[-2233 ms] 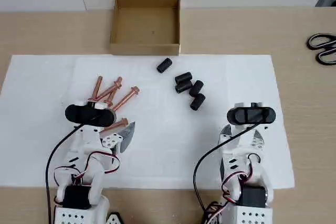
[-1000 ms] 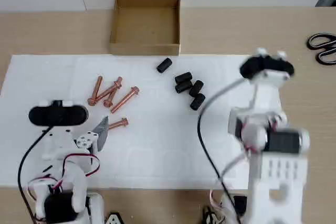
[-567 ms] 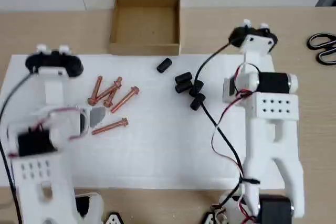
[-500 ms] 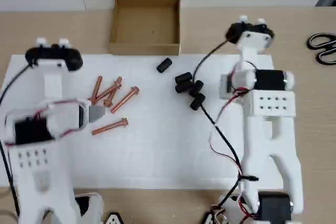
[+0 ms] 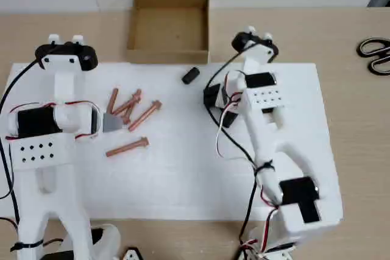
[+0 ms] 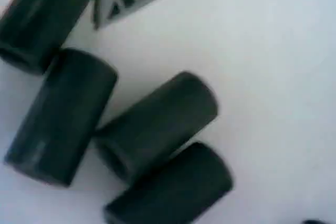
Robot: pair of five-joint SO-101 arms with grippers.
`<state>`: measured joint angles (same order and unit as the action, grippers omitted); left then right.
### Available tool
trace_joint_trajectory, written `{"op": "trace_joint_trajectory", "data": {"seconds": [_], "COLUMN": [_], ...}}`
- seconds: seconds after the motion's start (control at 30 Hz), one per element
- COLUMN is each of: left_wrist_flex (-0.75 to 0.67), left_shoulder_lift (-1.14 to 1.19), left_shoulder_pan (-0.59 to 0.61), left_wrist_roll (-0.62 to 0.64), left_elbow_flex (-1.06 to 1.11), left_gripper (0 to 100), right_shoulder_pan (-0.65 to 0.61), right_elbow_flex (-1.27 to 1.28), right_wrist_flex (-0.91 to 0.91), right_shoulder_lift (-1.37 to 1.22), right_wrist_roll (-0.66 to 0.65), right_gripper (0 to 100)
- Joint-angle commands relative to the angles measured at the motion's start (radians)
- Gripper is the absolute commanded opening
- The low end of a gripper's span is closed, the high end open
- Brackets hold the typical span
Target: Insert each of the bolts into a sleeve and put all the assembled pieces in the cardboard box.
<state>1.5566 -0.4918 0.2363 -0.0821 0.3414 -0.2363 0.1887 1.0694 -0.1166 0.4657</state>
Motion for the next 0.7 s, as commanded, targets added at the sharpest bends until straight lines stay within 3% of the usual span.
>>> {"op": "trace_joint_trajectory", "data": {"seconds": [0.0, 0.4, 0.67], "left_wrist_flex": [0.002, -0.002, -0.002], "left_shoulder_lift": [0.000, 0.000, 0.000], "left_shoulder_pan": [-0.002, -0.003, -0.003], "left_wrist_roll": [-0.005, -0.005, -0.006], "left_elbow_flex": [-0.044, -0.042, 0.002], "left_gripper": [31, 31, 31], "right_shoulder_pan": [-0.008, -0.044, -0.039], "right_elbow_flex": [-0.044, -0.044, -0.044], "right_wrist_flex": [-0.033, -0.047, -0.104], "right_shoulder_lift": [-0.027, -0.120, -0.180], "right_wrist_roll": [0.020, 0.021, 0.015], "right_gripper": [24.4, 23.9, 10.2]}}
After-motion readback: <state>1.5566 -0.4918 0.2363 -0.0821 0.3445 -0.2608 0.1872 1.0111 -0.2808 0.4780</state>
